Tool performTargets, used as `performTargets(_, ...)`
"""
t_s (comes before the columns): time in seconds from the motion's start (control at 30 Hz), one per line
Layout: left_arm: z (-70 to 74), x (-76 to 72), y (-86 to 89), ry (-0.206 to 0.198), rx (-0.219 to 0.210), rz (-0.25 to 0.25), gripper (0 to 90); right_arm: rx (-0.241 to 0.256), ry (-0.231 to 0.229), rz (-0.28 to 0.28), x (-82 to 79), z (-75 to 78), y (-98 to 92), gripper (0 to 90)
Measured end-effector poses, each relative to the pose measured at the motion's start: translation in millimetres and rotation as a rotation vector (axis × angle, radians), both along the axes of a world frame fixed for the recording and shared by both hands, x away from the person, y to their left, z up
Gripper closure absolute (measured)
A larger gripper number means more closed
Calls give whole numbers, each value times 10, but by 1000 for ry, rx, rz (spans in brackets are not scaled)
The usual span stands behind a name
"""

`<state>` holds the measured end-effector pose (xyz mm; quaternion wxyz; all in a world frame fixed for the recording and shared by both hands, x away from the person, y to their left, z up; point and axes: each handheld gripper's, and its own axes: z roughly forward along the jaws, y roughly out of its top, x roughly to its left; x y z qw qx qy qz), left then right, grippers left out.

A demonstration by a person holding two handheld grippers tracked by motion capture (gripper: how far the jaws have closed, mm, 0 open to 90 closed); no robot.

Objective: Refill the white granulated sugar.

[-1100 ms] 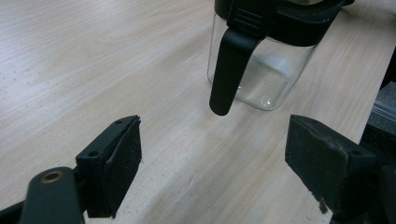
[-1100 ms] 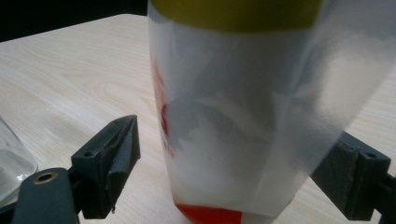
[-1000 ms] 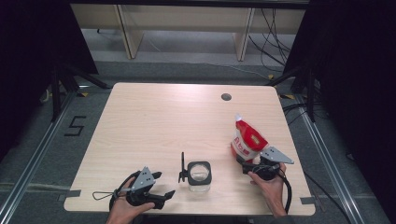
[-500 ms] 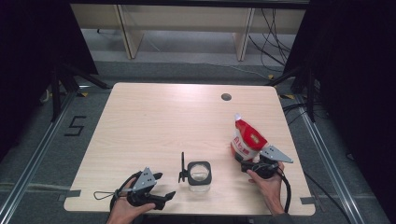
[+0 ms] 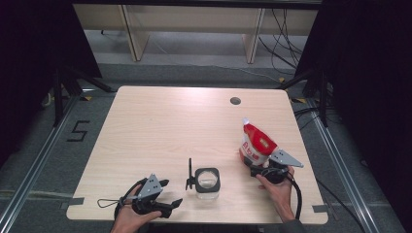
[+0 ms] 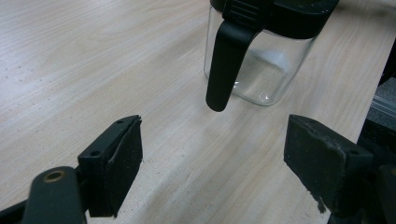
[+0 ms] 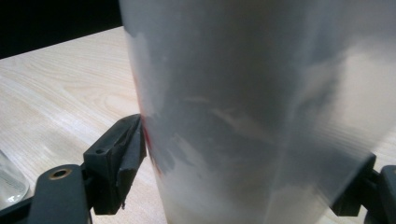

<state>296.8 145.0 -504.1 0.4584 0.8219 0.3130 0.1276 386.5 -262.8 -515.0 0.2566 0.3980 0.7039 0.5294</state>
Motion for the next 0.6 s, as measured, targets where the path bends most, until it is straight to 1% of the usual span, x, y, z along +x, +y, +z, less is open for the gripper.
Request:
performTargets(0.03,0,0,0,0,0,0,189,0,0,0,0,0,0,208)
performTargets(0.07,-1,-5,-8,3,-16,0,189,-27,-14,1,6,9,-14,210)
performTargets(0.1,-5,-3,-6,-1,-15,-3,189,-29,-22,-6,13,9,-16,213)
performTargets(0.13,0,-6,-5,2,-7,-2,190,1,-15,-17,26,-11,15,217)
performTargets(0.17,0,-6,-5,2,-7,-2,190,1,-15,-17,26,-11,15,217)
performTargets(0.2,-6,0,-3,-4,-8,-2,190,-1,4,0,24,-3,15,219)
performTargets(0.23,-5,-3,-7,-2,-16,-2,190,16,4,-4,17,-1,22,219)
performTargets(0.27,-4,-1,-5,-6,-11,-5,190,19,6,-7,17,0,20,219)
performTargets(0.3,0,11,3,-22,1,-22,190,14,-1,-3,29,1,13,219)
performTargets(0.33,-1,4,-2,-12,-3,-14,190,-2,2,-6,33,3,7,222)
performTargets(0.37,-4,-3,-8,-2,-14,-4,190,8,27,8,32,4,14,227)
performTargets(0.4,-1,-4,-7,-1,-18,-4,190,-3,-2,5,42,3,10,253)
performTargets(0.43,-1,-4,-7,-1,-18,-4,190,-3,-2,5,42,3,10,253)
performTargets(0.47,-3,-9,-14,-4,-28,-1,190,2,-25,-2,46,-3,21,265)
performTargets(0.5,-2,-9,-13,-4,-27,-2,190,7,-17,-7,35,-4,42,267)
performTargets(0.53,-1,-8,-15,-3,-29,-3,190,-9,-21,14,45,1,35,269)
performTargets(0.6,-1,-10,-15,-3,-27,-3,191,-10,-22,14,50,-2,36,267)
